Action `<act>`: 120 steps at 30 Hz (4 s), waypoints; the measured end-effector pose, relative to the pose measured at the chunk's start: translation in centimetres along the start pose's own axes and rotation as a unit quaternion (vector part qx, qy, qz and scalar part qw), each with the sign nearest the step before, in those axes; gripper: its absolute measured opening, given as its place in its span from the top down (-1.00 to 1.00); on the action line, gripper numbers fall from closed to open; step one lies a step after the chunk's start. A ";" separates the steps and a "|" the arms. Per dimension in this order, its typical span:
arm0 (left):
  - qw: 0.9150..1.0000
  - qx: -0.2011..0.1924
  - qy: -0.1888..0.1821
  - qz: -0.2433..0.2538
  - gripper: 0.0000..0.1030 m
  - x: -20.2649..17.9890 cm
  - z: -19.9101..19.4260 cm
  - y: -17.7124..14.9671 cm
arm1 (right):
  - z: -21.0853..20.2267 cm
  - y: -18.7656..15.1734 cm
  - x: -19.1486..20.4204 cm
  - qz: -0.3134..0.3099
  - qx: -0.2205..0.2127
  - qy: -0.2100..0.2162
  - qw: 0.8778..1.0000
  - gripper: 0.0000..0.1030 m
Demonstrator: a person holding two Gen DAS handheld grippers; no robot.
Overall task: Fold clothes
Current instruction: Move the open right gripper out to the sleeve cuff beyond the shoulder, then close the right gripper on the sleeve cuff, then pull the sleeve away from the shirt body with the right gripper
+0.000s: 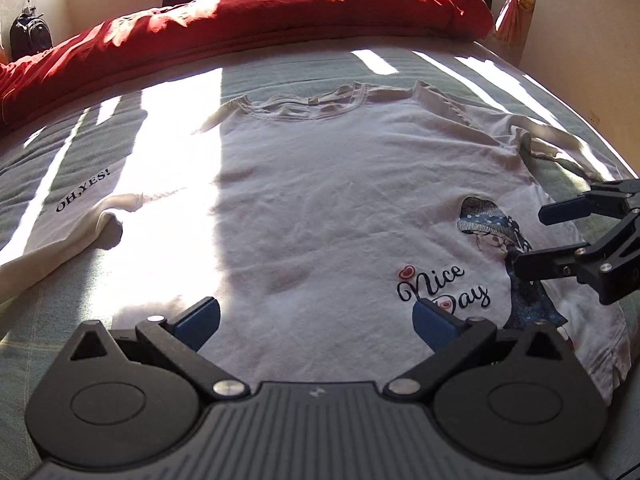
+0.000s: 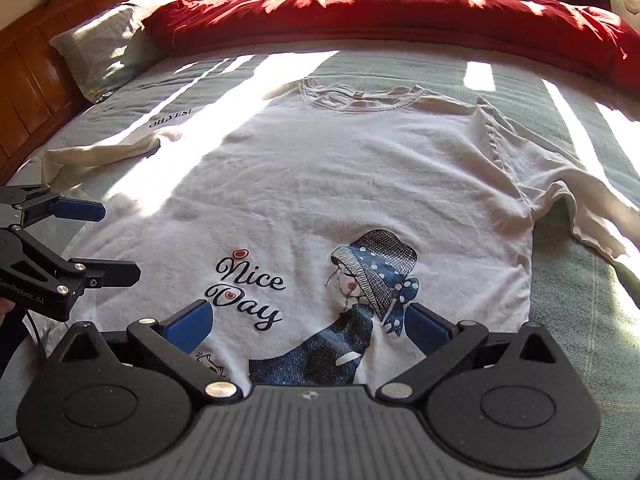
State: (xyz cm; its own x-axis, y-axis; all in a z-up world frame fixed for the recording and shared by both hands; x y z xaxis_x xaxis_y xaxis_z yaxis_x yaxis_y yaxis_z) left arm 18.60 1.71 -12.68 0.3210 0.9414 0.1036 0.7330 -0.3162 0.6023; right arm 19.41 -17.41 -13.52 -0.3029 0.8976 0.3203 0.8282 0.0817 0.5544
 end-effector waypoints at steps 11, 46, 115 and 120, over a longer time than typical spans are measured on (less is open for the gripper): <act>0.993 0.099 -0.028 -0.056 -0.96 2.8 7.4 -0.1 | 5.7 2.8 -4.0 0.097 0.041 -0.008 0.994 -1.00; 0.979 0.199 -0.030 -0.027 -0.92 -0.8 8.8 8.9 | 0.3 10.4 -14.6 0.256 0.002 -0.025 0.966 -0.61; 0.994 0.111 0.015 -0.004 -0.82 -7.9 9.7 10.4 | 8.9 19.5 -24.0 -0.069 0.089 -0.049 0.992 1.00; 0.994 0.102 0.024 -0.007 -0.82 -7.8 10.4 11.1 | 7.3 20.4 -25.4 -0.013 0.057 -0.076 0.995 0.87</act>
State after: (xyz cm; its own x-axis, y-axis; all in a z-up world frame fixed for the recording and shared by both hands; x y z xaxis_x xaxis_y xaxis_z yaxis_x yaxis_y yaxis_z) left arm 30.50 -10.42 -15.02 0.2847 0.9486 0.1382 0.8449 -0.3164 0.4312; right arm 47.39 -35.38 -15.93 -0.2569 0.9490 0.1826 0.8717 0.1460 0.4679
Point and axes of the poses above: each gripper's, at about its wrist camera, not at the fingertips, and z roughly the way its jaws point, x to its left, y to its top, the point moved 8 cm from there along z, roughly the way its jaws point, and after that the axes turned 10 degrees about z, right-handed, at the moved point
